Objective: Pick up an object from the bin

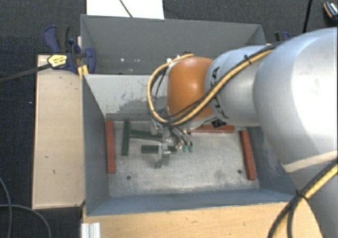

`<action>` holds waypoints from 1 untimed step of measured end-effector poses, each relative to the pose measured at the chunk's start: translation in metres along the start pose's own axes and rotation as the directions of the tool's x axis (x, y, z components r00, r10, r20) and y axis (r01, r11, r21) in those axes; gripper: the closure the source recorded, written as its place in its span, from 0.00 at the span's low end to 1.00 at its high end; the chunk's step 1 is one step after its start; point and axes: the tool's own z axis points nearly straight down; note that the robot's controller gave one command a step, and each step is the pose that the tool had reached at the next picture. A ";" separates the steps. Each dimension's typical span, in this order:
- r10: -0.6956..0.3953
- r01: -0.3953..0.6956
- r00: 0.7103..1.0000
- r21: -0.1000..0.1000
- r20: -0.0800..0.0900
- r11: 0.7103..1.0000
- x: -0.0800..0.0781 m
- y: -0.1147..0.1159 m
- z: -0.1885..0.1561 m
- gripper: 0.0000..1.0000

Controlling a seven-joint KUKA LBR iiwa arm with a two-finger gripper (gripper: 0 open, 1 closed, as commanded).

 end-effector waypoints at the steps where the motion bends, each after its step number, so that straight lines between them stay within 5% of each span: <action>1: 0.002 -0.001 1.000 -0.002 0.010 1.000 -0.003 0.000 -0.006 1.00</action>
Offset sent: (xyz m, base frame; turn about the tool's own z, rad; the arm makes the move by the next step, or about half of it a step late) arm 0.0000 0.0000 0.0000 0.0000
